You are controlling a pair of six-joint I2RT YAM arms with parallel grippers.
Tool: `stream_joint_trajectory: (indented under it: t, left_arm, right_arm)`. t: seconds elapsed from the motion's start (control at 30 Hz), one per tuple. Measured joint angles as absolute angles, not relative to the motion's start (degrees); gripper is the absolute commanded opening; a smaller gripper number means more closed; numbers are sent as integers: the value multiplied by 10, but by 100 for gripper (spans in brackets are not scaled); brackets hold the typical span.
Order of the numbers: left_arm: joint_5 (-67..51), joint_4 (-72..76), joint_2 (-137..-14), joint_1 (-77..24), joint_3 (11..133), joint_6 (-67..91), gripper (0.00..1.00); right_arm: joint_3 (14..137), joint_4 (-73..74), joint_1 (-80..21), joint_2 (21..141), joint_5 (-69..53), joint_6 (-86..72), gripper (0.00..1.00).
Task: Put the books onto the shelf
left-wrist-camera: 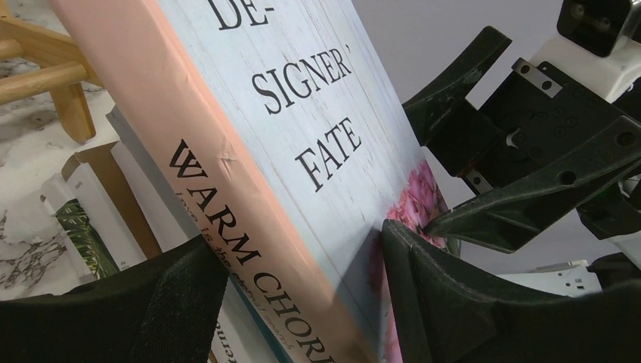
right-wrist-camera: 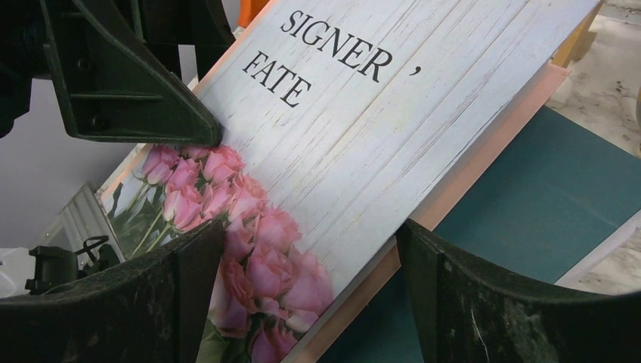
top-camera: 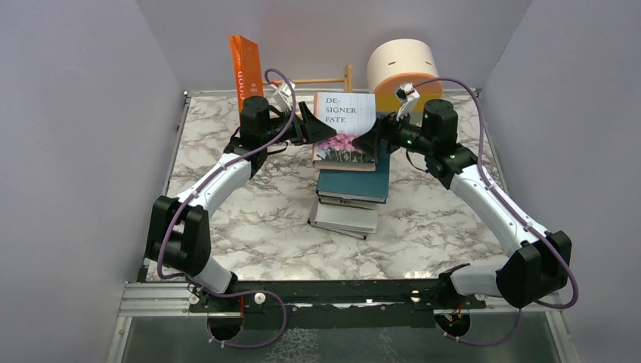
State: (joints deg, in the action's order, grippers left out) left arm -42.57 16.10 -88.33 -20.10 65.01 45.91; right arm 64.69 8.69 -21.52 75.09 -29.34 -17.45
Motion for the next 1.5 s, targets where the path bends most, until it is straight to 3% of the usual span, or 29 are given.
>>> stream_joint_trajectory:
  t: [0.27,0.57,0.87,0.93,1.17,1.5]
  left_arm:
    - [-445,182,-887,-201,650,482,60]
    - [-465,206,-896,-199,662,517,49]
    - [-483,218,-901,-196,702,535,6]
    - [-485,218,-902,-195,708,536,0]
    - [-488,218,-902,-172,728,537,0]
    - [-448,149,-904,-83,821,493,0]
  right_arm:
    - [660,81,-223,764,-294,-175,82]
    - [674,74,-233,773,-293,-172,81]
    - [698,68,-241,775,-278,-164,84]
    - [699,66,-244,774,-271,-163,86]
    - [699,67,-259,747,-238,-163,93]
    - [691,96,-263,649,-132,-157,93]
